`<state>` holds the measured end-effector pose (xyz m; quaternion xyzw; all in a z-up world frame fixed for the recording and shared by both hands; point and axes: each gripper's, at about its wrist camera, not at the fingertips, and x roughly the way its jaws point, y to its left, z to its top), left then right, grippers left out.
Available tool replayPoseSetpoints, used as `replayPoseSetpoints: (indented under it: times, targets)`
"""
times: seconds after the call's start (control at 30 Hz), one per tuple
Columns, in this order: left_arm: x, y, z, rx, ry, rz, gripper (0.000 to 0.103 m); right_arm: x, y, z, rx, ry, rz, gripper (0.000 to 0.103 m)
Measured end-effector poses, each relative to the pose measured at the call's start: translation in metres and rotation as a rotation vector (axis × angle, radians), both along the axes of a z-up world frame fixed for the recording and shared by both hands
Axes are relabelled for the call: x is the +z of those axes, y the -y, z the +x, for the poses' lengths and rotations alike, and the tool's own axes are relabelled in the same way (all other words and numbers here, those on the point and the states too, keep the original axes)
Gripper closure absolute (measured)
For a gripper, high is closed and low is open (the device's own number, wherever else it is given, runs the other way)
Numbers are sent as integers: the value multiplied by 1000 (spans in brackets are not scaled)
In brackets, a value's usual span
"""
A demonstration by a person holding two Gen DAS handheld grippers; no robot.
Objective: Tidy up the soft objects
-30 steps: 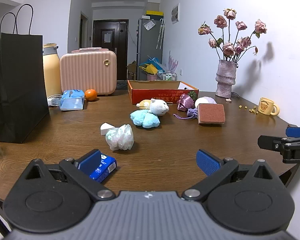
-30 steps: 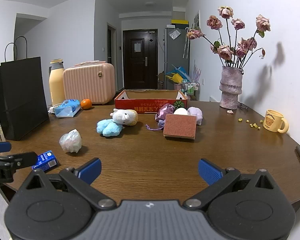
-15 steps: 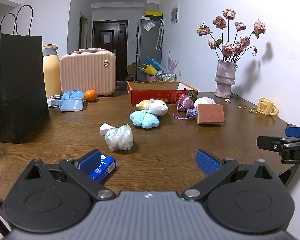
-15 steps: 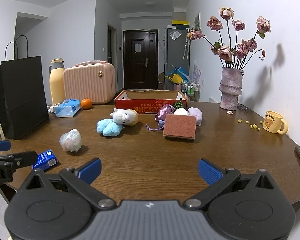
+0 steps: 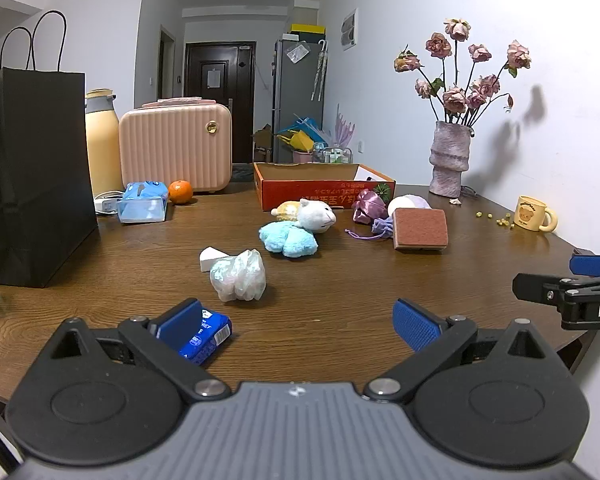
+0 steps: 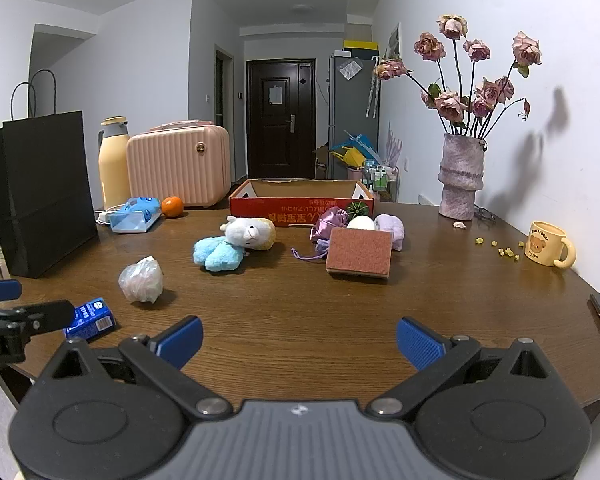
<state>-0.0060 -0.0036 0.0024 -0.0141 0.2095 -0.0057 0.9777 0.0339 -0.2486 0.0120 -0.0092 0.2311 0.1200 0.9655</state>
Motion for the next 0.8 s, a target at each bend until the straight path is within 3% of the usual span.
replayPoseSetpoints:
  times: [0.8]
  targets:
    - [0,0,-1,0,2,1,0,-1,-1,-1,4,1,-1,0]
